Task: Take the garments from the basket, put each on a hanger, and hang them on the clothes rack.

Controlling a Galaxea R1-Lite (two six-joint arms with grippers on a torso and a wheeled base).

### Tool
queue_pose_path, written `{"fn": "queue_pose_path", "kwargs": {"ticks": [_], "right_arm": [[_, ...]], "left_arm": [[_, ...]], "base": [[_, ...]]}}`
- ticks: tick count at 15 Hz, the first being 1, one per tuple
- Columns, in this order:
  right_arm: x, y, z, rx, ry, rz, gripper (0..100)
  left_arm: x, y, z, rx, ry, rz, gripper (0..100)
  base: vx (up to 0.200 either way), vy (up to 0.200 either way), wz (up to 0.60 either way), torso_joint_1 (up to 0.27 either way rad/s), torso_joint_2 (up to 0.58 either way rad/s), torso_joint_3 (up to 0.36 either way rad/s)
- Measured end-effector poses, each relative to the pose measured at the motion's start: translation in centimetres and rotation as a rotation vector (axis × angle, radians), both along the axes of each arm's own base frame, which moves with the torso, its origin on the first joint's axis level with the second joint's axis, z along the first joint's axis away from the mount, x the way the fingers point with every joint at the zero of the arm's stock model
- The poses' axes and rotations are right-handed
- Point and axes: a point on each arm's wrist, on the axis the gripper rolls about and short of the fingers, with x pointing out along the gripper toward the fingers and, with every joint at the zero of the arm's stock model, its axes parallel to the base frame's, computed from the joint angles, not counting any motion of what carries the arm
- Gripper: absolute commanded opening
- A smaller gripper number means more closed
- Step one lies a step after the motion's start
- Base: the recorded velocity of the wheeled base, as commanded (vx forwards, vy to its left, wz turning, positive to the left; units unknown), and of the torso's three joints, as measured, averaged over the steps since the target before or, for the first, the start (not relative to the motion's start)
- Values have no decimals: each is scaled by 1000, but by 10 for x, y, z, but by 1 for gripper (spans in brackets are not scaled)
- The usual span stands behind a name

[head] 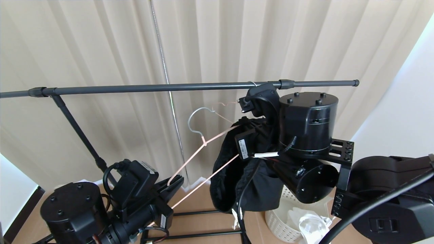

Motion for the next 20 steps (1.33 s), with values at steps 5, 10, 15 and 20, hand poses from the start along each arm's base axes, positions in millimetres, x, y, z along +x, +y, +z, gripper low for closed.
{"fn": "queue_pose_path", "kwargs": {"ticks": [5,10,15,20], "right_arm": [[-18,18,3,37,-3,70,0],[-35,36,7,87,-3,132,0],[-38,41,10,135,-25,146,100],[-39,38,13,153,-36,140,100]], "left_arm": [[2,-1,-5,11,14,1,0],[2,-2,-4,2,2,1,0],[2,-2,-5,3,2,2,0],[1,-1,-4,-2,-4,3,0]], "base": [[0,0,0,0,0,0],[0,0,0,0,0,0],[0,0,0,0,0,0],[0,0,0,0,0,0]]}}
